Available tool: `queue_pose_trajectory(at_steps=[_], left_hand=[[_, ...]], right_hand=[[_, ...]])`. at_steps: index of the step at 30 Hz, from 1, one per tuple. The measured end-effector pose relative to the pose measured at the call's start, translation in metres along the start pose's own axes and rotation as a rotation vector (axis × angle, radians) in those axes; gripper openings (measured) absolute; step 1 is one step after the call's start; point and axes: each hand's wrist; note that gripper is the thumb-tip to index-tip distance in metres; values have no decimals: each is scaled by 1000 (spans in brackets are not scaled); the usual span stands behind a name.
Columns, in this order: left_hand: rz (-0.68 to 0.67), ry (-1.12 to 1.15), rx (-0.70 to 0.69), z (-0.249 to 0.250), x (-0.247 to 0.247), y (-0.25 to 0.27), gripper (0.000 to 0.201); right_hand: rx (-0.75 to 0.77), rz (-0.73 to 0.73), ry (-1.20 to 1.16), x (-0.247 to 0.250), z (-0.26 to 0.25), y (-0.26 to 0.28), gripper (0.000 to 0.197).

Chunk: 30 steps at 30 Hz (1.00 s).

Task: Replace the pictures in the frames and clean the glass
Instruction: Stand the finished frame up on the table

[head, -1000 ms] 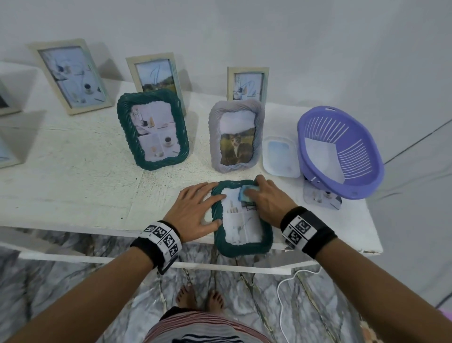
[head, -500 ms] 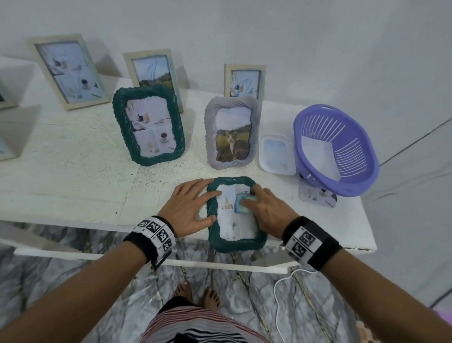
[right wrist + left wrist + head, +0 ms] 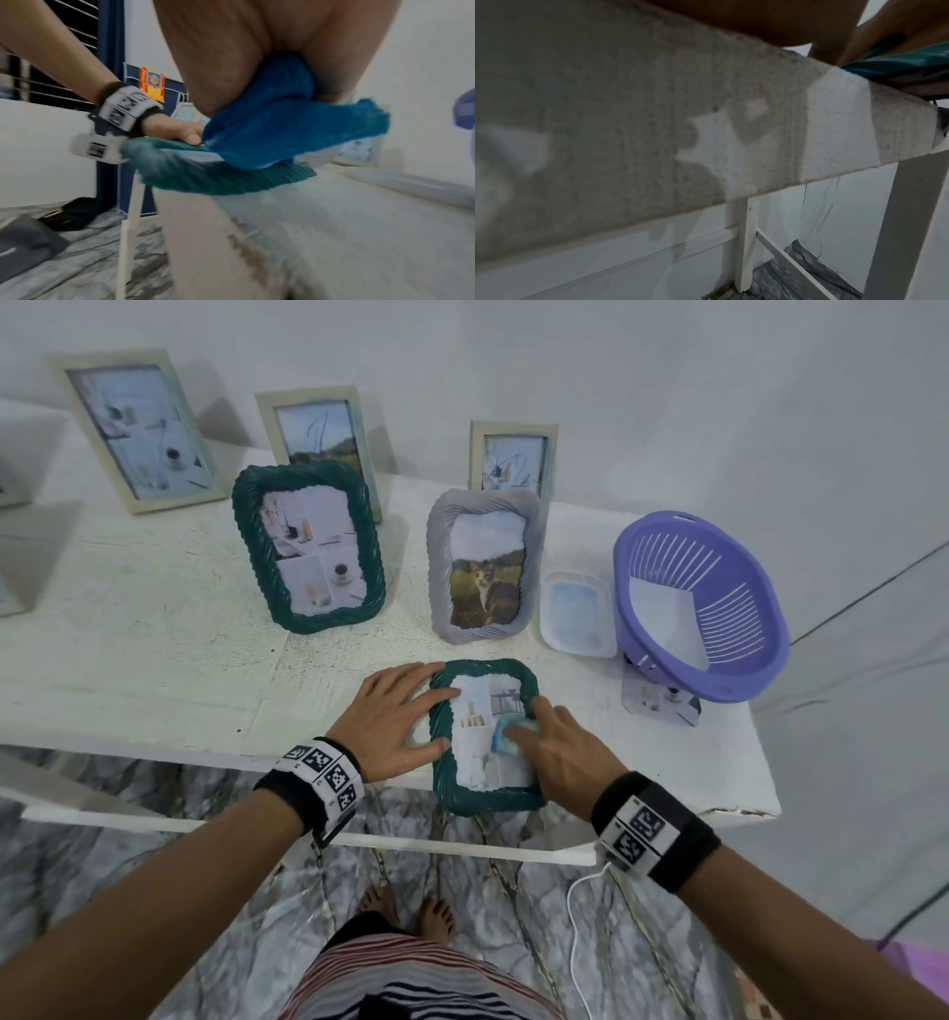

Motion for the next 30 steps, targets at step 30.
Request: queue_pose_trajectory(at_steps=[30], left_hand=[[-7, 7, 3, -1, -1, 1, 66]], right_hand=[[248, -111, -167, 13, -3, 4, 38]])
Point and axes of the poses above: each hand's wrist, its own y-axis away from the middle knuckle, its own x-axis out of the back of the hand, z = x × y, and after that the axes turned 5 degrees about z, right-handed
